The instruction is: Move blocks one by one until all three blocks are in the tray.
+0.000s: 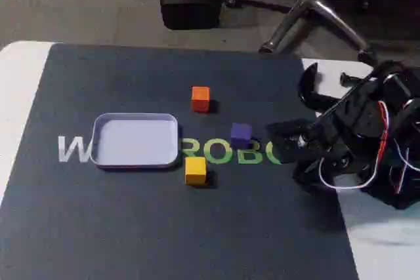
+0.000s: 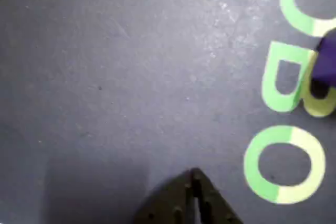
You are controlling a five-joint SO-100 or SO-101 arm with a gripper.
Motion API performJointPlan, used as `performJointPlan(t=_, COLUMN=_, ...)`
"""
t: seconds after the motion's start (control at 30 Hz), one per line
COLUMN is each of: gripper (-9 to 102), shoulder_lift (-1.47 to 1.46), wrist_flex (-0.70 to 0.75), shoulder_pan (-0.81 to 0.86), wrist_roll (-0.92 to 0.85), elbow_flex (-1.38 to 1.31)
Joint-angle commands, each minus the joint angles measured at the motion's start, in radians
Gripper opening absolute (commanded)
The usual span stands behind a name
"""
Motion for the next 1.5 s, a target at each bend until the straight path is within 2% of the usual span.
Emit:
performJointPlan(t=0.0, gripper=-8, shoulder_lift=0.0, wrist_flex=0.0, shoulder_pan=0.081, wrist_roll=-0.006, elbow_flex=-0.003)
performJointPlan(t=0.5, gripper=-8, shoulder_lift=0.0, wrist_flex=0.0, shoulder_pan=0.094, wrist_roll=-0.006, elbow_flex=-0.003)
performJointPlan(t=1.0, gripper=-8, shoulder_lift=0.0, wrist_flex=0.002, shoulder_pan=0.207, wrist_roll=-0.015, elbow_flex=-0.003)
performJointPlan(t=1.47, gripper=-8, shoulder_lift=0.0, wrist_flex=-0.026, shoulder_pan=0.187, wrist_roll=-0.063, elbow_flex=-0.005)
